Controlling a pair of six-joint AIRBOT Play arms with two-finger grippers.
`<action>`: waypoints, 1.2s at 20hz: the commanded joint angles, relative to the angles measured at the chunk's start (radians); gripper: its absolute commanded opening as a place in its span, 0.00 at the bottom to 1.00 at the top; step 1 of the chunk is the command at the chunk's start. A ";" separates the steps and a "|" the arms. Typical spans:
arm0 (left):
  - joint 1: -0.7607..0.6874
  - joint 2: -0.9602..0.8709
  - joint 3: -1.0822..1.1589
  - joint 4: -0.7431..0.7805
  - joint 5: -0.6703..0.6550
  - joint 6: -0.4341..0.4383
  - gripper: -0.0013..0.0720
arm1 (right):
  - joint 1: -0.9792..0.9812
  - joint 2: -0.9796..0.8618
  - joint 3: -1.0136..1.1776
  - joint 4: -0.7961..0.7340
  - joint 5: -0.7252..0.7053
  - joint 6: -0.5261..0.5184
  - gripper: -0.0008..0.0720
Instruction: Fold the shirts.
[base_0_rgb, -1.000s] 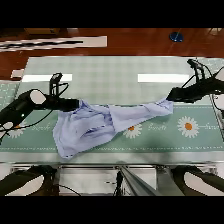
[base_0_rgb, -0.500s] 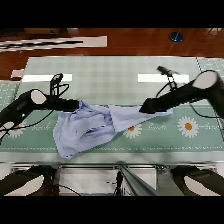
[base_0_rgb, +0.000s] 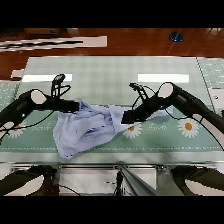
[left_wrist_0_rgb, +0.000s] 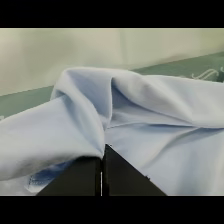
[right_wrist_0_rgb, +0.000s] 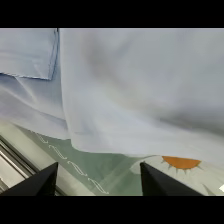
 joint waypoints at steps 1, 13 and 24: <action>0.000 -0.001 0.000 0.000 -0.007 0.014 0.05 | 0.010 -0.015 -0.009 0.011 0.047 0.011 0.84; 0.000 -0.001 0.000 0.000 -0.007 0.014 0.05 | 0.011 -0.090 -0.079 0.161 -0.151 0.037 0.85; 0.000 -0.001 0.000 0.001 -0.007 0.014 0.05 | 0.011 -0.167 -0.027 0.309 -0.196 -0.003 0.04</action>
